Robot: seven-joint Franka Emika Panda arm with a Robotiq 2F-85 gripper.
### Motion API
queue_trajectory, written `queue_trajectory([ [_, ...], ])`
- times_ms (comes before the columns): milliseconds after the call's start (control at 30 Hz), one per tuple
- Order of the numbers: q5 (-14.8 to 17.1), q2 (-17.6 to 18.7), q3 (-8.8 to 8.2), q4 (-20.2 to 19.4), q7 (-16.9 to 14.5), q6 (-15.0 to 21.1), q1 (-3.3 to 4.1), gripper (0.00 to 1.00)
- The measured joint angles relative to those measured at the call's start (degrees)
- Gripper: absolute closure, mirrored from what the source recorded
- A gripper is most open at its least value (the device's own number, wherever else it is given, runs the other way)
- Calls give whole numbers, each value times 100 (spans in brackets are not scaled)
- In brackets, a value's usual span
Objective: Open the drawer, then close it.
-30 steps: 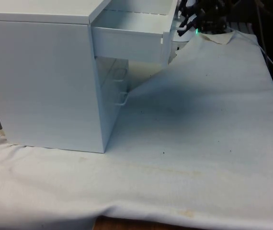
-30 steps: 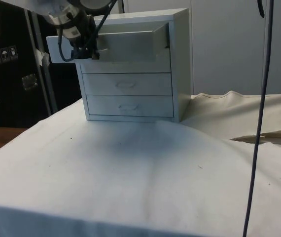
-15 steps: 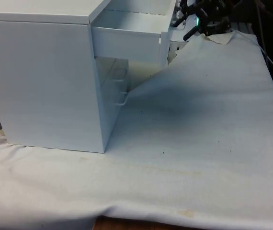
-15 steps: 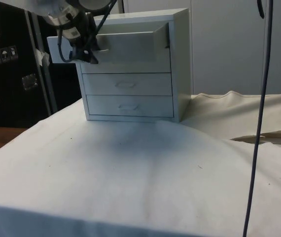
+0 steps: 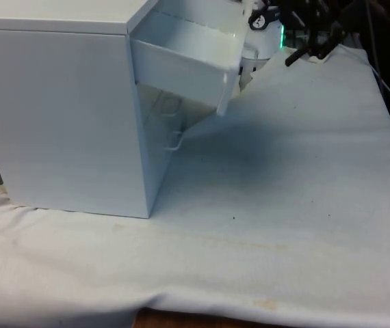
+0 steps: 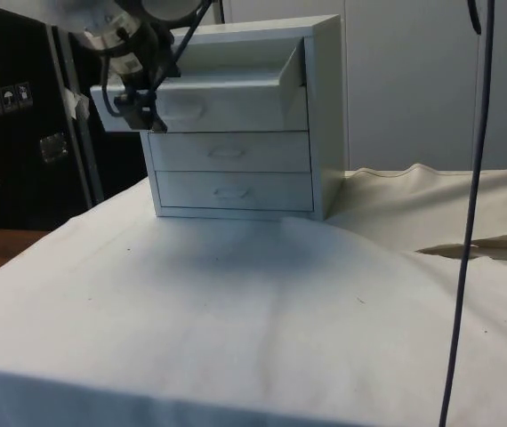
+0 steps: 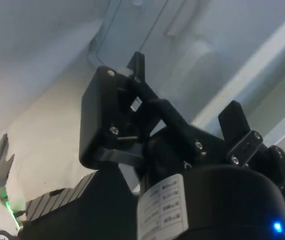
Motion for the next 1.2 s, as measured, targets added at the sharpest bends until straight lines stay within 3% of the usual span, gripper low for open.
queue_trajectory([
  [500, 0, 281, 407, 332, 372, -292, 11, 0],
  [1000, 0, 304, 424, 372, 384, -344, 6, 0],
  [1100, 0, 304, 424, 372, 384, -344, 6, 6],
  [1133, 0, 304, 424, 372, 384, -344, 6, 17],
  [1200, 0, 304, 424, 372, 384, -344, 6, 28],
])
